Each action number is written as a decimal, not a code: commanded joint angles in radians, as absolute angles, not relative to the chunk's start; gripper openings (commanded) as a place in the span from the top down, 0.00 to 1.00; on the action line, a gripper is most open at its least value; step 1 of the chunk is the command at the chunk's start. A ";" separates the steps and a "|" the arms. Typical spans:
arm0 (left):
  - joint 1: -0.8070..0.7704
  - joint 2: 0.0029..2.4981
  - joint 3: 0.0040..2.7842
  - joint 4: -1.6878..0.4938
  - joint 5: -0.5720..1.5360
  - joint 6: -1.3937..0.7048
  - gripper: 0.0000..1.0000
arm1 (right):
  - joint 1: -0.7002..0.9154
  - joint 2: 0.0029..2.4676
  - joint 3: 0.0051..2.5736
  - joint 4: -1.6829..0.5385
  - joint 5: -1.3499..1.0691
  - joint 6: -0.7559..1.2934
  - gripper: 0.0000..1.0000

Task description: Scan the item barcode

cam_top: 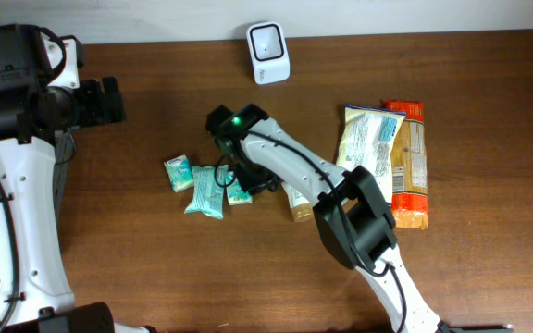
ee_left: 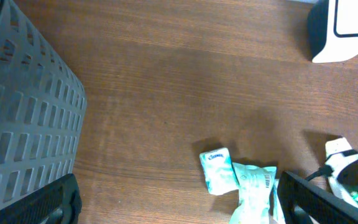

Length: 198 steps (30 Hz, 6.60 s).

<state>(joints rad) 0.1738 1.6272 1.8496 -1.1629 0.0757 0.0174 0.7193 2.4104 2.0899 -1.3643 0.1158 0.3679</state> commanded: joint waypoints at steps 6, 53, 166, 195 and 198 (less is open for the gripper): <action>0.180 1.623 1.857 -1.162 0.083 0.015 0.01 | 0.702 2.362 2.221 -1.420 0.056 0.326 0.51; 0.180 1.623 1.857 -1.162 0.083 0.015 0.01 | 0.578 2.367 2.028 -1.594 -0.408 0.020 0.58; 0.180 1.623 1.857 -1.162 0.083 0.015 0.01 | 0.482 1.970 1.299 -0.839 0.171 0.283 0.83; 0.180 1.623 1.857 -1.162 0.083 0.015 0.01 | 0.225 2.150 1.659 -0.542 0.009 0.382 0.96; 0.180 1.623 1.857 -1.162 0.083 0.015 0.01 | 0.202 2.200 1.659 -0.519 -0.051 0.429 0.96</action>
<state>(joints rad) 0.1738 1.6272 1.8496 -1.1629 0.0757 0.0174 0.2142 2.1693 1.6527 -0.5365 0.0269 0.3622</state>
